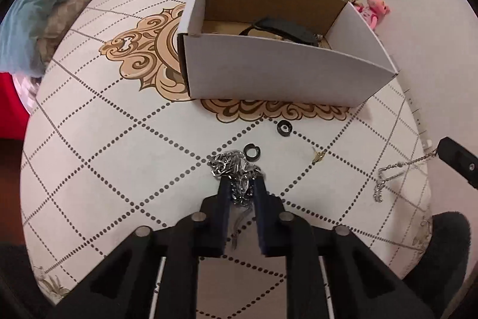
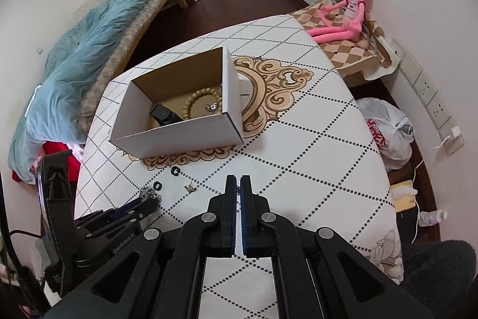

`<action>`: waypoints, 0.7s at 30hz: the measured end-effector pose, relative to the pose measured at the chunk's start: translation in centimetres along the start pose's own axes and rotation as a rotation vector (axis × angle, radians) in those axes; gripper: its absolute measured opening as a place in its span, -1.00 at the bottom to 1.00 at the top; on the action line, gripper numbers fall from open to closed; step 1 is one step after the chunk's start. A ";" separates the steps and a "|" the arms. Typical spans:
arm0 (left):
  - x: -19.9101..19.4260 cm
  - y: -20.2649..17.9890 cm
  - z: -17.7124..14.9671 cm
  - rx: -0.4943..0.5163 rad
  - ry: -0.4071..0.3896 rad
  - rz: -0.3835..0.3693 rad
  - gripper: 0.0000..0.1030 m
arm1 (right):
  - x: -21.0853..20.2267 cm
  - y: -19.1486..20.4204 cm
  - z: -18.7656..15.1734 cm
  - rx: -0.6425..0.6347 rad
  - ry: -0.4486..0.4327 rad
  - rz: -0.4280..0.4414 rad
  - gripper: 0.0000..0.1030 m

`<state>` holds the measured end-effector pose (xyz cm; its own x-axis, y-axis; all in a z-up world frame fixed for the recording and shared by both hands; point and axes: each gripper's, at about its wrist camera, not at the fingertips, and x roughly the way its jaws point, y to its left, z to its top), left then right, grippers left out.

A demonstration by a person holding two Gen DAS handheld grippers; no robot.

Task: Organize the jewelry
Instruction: 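Lower both chains into the white box and open both tools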

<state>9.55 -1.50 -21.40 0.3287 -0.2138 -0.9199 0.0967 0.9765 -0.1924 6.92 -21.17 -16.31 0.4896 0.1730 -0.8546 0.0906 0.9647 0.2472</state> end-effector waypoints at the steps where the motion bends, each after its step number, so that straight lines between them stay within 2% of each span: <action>1: -0.4 0.2 0.0 -0.007 -0.009 -0.017 -0.91 | -0.2 -0.1 0.1 0.001 -0.005 0.002 -0.96; 4: -1.9 1.4 0.0 -0.038 -0.027 -0.059 -0.92 | -1.1 0.0 0.8 -0.002 -0.024 0.017 -0.96; 9: -6.9 2.0 1.0 -0.068 -0.089 -0.146 -0.92 | -3.4 1.1 3.0 -0.011 -0.071 0.069 -0.96; 14: -12.1 1.3 4.0 -0.049 -0.168 -0.238 -0.95 | -5.7 2.6 6.3 -0.020 -0.107 0.165 -0.96; 17: -14.3 0.4 6.7 -0.008 -0.224 -0.250 -0.95 | -6.2 4.0 8.6 -0.051 -0.120 0.188 -0.96; 21: -15.2 0.1 10.1 0.034 -0.271 -0.240 -0.95 | -5.5 5.8 11.4 -0.106 -0.129 0.179 -0.96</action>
<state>14.07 1.58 -3.97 0.5295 -0.4399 -0.7254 0.2305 0.8975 -0.3761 14.68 -18.77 -4.94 0.5972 0.3230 -0.7342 -0.0959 0.9375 0.3345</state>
